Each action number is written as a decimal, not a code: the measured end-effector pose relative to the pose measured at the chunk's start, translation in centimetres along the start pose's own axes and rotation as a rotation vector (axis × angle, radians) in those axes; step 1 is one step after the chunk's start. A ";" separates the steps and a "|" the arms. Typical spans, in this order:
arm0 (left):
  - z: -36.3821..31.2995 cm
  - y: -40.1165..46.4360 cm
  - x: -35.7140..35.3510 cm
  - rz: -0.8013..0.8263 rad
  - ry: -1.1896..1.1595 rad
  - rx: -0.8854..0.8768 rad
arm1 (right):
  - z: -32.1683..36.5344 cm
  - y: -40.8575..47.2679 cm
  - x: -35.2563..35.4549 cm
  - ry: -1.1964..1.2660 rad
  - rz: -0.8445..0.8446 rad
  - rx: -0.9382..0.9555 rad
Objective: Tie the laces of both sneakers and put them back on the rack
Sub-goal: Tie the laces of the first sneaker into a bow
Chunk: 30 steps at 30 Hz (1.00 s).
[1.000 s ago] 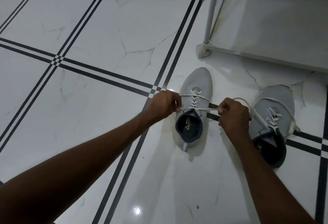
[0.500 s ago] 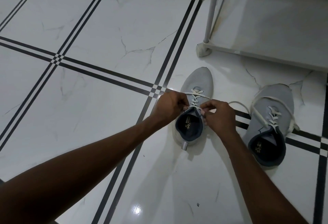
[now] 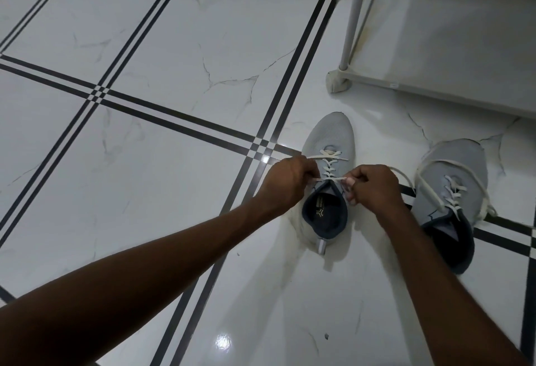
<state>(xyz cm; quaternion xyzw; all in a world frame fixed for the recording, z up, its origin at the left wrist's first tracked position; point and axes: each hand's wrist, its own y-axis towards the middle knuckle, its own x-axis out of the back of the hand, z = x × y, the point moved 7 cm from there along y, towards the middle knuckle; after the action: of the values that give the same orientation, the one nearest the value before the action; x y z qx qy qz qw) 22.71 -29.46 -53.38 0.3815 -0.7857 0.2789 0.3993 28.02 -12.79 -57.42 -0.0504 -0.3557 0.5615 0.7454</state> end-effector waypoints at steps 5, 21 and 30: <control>0.3 -0.2 -0.3 0.072 0.149 -0.109 | 0.9 -0.2 0.0 -0.288 -0.095 0.104; 2.0 0.9 4.4 0.557 -0.818 0.260 | 3.8 -1.9 2.0 0.096 0.630 0.153; 0.5 3.5 2.3 0.299 -1.034 0.349 | 5.4 -1.6 1.5 0.422 0.174 0.212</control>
<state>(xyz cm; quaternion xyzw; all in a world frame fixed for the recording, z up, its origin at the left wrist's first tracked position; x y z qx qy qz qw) 18.76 -28.78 -52.21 0.4136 -0.8666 0.2351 -0.1505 26.27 -13.82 -51.97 -0.1187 -0.1256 0.6345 0.7534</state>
